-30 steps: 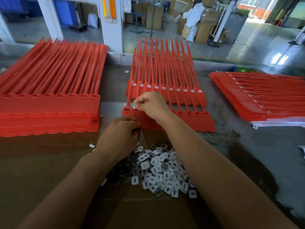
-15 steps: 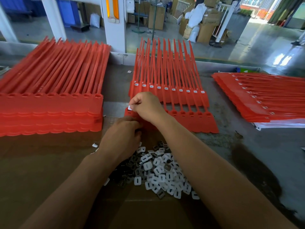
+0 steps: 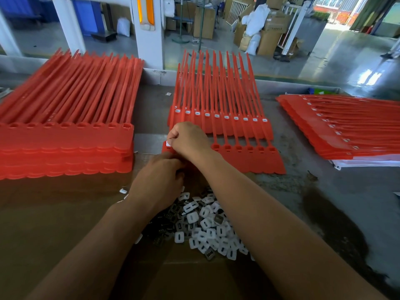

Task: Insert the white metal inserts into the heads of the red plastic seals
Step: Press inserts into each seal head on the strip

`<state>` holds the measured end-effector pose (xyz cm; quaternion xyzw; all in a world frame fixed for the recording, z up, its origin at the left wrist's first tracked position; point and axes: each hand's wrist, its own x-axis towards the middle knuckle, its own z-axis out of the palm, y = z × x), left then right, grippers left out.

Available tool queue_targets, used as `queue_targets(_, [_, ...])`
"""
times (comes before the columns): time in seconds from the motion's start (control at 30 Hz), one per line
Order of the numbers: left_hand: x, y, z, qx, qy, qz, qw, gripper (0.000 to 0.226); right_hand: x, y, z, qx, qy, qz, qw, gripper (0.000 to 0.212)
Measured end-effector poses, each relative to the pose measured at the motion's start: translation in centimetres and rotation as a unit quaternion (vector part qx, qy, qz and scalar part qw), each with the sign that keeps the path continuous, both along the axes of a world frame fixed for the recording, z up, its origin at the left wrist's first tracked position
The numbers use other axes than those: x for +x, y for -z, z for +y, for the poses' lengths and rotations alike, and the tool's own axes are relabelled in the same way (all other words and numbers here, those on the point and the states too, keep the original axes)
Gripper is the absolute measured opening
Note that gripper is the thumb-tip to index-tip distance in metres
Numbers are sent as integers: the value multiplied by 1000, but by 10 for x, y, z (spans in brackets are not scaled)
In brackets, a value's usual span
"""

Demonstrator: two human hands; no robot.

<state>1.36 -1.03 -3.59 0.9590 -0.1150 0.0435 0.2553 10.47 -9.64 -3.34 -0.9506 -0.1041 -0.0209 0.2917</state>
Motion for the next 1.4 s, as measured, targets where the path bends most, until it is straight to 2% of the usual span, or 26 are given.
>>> queue_targets(0.23, [0,1,0,6,0,-3,1000,32,3,-2,3,-15,6,24,1000,21])
queue_targets(0.4, [2,2,1,4,6,-4,1000,34,2,-2,3,2,21,7,1000,22])
queue_targets(0.5, [2,3,1,4,1,-10,1000,33,6,-7,2,9,39,37,999,33])
queue_targets(0.73, [1,6,1,-2,-2,-22,1000,33,13,-9,6,7,61,79,995,28])
queue_targets(0.83, [3,7,2,-8,-1,-27,1000,33,8,-10,-1,33,31,75,996,27])
queue_targets(0.9, [4,6,5,-22,1,-21,1000,37,-1,-12,-8,88,7,89,992,22])
queue_targets(1.0, [7,6,9,-36,2,-15,999,42,-18,-19,-24,146,-16,77,986,5])
queue_targets(1.07, [7,6,10,-40,-2,-18,999,42,-31,-26,-37,120,-40,67,990,12])
queue_targets(1.13, [8,7,10,-41,-4,-18,999,44,-46,-35,-47,77,-75,102,989,18])
queue_targets(1.23, [7,5,9,-52,3,-17,998,43,-66,-41,-50,1,-127,155,980,6])
queue_targets(1.4, [7,7,10,-42,1,-13,999,47,-77,-43,-54,-38,-146,141,978,12])
